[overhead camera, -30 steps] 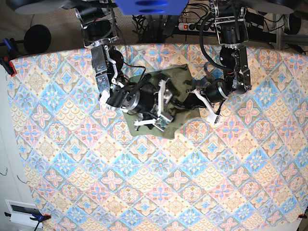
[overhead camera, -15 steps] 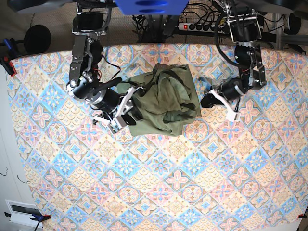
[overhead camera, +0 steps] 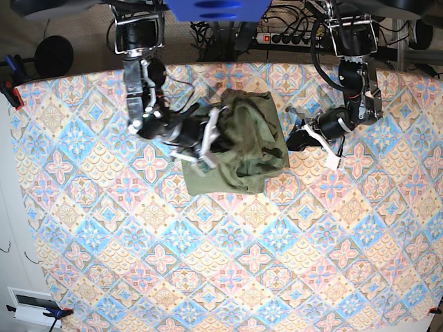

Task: Layout the t-shirt on the table in an organized manner, then fold the t-shirt properly
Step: 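Lift both strip ends with both grippers and fold them toward the middle, then hold the bundled shirt with both grippers and press the folds together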

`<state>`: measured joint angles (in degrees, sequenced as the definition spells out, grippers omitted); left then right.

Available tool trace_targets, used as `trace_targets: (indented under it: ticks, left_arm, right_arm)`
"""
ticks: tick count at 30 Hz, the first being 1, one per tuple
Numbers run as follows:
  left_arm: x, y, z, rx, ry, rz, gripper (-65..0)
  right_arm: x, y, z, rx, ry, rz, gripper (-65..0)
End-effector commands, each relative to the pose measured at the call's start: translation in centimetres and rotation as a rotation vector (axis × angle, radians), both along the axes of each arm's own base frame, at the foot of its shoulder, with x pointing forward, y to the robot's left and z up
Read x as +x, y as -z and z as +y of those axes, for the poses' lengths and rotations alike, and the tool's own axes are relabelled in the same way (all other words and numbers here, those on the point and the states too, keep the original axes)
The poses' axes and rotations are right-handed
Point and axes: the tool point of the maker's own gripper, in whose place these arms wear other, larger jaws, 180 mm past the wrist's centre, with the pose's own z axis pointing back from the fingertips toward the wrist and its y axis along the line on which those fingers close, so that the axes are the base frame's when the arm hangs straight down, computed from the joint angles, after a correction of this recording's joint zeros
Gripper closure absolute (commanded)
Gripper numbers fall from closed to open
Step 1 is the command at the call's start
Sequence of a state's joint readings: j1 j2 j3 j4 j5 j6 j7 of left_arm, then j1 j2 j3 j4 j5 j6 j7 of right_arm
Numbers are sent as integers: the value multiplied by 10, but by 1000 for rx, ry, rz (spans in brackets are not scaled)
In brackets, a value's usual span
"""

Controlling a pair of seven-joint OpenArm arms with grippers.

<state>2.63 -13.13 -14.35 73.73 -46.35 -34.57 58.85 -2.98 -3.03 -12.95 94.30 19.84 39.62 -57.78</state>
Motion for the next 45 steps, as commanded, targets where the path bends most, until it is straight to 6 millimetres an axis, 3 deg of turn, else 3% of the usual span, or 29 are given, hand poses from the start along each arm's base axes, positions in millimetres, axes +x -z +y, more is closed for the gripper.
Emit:
trace_targets:
  ticks: [1,4,11,13,18,21,28,32,35,38,45]
  left_arm:
    - [11,-13,3,-8,-8,-49,0]
    - [11,-13,4,-9,-12,-50,0]
    - [12,-14,6,-6,-13,-52,0]
    - [11,-16,12,4,-14,-56,0]
    - [5,-45,26,2,-26,-136,0]
    - [-1,-53,25,23,16,-140,0]
    - [-10,-63,16,68,93,-141,0]
    - [-19,-87,0,103,152,-210,0]
    - [-28,-103,-15,111,184,-253,-70]
    - [-35,-105,-30,95,200,-248,-159]
    - [-43,-106,-60,52,264,-247,-356]
  right_arm:
    - [3,-17,16,52,-34,-52,-90]
    - [-12,-19,42,61,-124,-60,-90]
    - [-1,-45,71,48,-249,-160,-90]
    - [4,-42,61,29,-235,-162,-90]
    - [26,-38,24,-3,-137,-167,-90]
    - [37,-35,5,-4,-67,-152,-90]
    - [51,-23,0,-29,-61,-117,-90]
    - [48,-19,0,-31,-65,-103,-90]
    - [32,-13,15,-36,-125,-92,-90]
    - [21,-10,28,-40,-176,-85,-90]
    - [27,-10,20,-36,-144,-84,-90]
